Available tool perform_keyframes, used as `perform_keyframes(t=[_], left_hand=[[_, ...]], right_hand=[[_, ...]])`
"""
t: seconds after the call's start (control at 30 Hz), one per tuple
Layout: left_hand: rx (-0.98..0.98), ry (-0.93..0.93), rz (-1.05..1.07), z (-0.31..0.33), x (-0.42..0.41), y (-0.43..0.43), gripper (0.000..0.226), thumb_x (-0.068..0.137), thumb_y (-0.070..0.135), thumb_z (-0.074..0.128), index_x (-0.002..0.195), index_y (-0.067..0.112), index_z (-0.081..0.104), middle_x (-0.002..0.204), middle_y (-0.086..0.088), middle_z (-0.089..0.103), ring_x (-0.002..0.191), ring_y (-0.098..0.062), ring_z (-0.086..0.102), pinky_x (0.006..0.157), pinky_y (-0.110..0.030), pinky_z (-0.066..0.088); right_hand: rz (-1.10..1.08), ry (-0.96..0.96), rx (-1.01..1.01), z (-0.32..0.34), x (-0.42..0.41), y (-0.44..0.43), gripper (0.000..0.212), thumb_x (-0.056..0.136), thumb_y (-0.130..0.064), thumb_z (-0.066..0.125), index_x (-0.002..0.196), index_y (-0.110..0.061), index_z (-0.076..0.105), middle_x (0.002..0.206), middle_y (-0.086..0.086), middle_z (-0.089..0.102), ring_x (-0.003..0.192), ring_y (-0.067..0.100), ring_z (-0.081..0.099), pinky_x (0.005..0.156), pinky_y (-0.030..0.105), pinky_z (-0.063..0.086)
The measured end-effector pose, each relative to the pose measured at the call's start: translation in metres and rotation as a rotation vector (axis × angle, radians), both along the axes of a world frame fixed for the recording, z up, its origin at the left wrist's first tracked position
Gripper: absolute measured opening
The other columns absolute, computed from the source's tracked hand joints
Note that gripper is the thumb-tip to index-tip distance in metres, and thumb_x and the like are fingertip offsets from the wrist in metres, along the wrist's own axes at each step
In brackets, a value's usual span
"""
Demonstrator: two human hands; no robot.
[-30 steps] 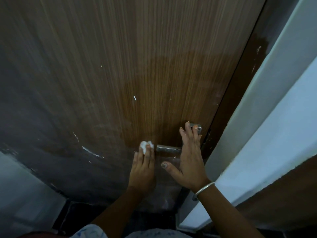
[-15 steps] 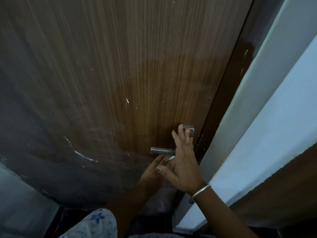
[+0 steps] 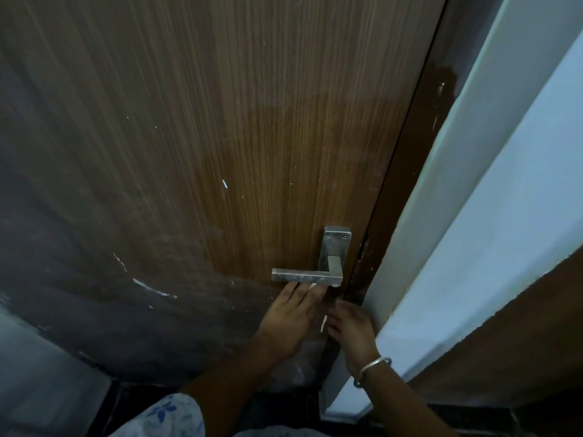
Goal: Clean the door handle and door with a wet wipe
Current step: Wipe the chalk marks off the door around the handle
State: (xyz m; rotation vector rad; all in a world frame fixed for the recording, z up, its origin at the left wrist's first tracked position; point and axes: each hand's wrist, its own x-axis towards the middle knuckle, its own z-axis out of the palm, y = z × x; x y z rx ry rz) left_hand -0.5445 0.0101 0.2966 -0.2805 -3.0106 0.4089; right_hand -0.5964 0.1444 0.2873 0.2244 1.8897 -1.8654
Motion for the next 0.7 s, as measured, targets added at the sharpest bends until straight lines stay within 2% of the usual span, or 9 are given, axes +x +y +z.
perform_keyframes(t=[0.07,0.17,0.33,0.43,0.5,0.6,0.67,0.7], left_hand=[[0.024,0.019,-0.014,0.000,0.000,-0.001,0.088,0.050,0.044,0.077,0.128,0.013,0.052,0.136,-0.005,0.052,0.123,-0.023,0.050,0.106,-0.042,0.028],[0.050,0.098,-0.050,-0.002,0.000,-0.001,0.073,0.059,0.041,0.072,0.125,0.014,0.055,0.133,-0.006,0.055,0.124,-0.023,0.050,0.106,-0.045,0.029],[0.116,0.140,-0.067,-0.003,0.001,-0.001,0.068,0.068,0.039,0.068,0.129,0.012,0.051,0.133,-0.008,0.055,0.125,-0.024,0.048,0.108,-0.045,0.025],[0.149,0.198,-0.097,0.002,0.002,-0.001,0.065,0.071,0.032,0.069,0.129,0.010,0.050,0.132,-0.009,0.055,0.124,-0.023,0.049,0.108,-0.041,0.024],[0.197,0.217,-0.127,0.007,0.003,-0.001,0.058,0.075,0.031,0.064,0.128,0.010,0.051,0.131,-0.009,0.056,0.122,-0.023,0.052,0.107,-0.040,0.024],[0.334,0.209,-0.154,0.020,0.008,-0.003,0.049,0.080,0.029,0.043,0.126,0.012,0.054,0.132,-0.006,0.056,0.122,-0.022,0.052,0.106,-0.043,0.026],[0.424,0.204,-0.136,0.026,0.015,-0.005,0.049,0.077,0.022,0.044,0.125,0.014,0.055,0.134,-0.003,0.055,0.122,-0.019,0.051,0.107,-0.046,0.030],[0.471,0.210,-0.105,0.027,0.019,-0.007,0.048,0.076,0.019,0.048,0.124,0.015,0.056,0.133,-0.002,0.056,0.121,-0.018,0.052,0.107,-0.045,0.033]], right_hand=[[0.028,-0.082,-0.165,0.007,-0.005,-0.004,0.030,0.094,-0.035,0.051,0.117,-0.018,0.060,0.115,0.006,0.066,0.109,0.026,0.060,0.099,0.047,0.045],[0.067,-0.123,-0.286,0.021,-0.010,-0.015,0.029,0.095,-0.025,0.050,0.119,-0.011,0.059,0.118,0.011,0.065,0.112,0.026,0.059,0.103,0.046,0.041],[-0.110,-0.282,-0.478,0.027,-0.009,-0.028,0.035,0.092,-0.006,0.050,0.126,0.004,0.051,0.126,0.024,0.056,0.118,0.034,0.053,0.103,0.042,0.040],[-0.162,-0.304,-0.549,0.029,-0.011,-0.029,0.035,0.091,-0.004,0.051,0.126,0.003,0.052,0.125,0.024,0.057,0.117,0.034,0.054,0.102,0.042,0.041],[-0.186,-0.314,-0.590,0.031,-0.011,-0.029,0.033,0.091,-0.004,0.051,0.123,0.001,0.055,0.124,0.023,0.058,0.115,0.034,0.055,0.101,0.042,0.042],[-0.222,-0.278,-0.660,0.035,-0.012,-0.028,0.036,0.089,0.001,0.052,0.124,0.005,0.052,0.126,0.027,0.055,0.105,0.032,0.058,0.086,0.036,0.052],[-0.231,-0.204,-0.654,0.040,-0.012,-0.023,0.034,0.089,0.000,0.054,0.122,0.004,0.053,0.121,0.025,0.058,0.096,0.029,0.063,0.071,0.032,0.056],[-0.243,-0.150,-0.627,0.044,-0.012,-0.020,0.031,0.089,-0.002,0.056,0.120,0.002,0.055,0.118,0.022,0.061,0.096,0.029,0.064,0.068,0.033,0.056]])
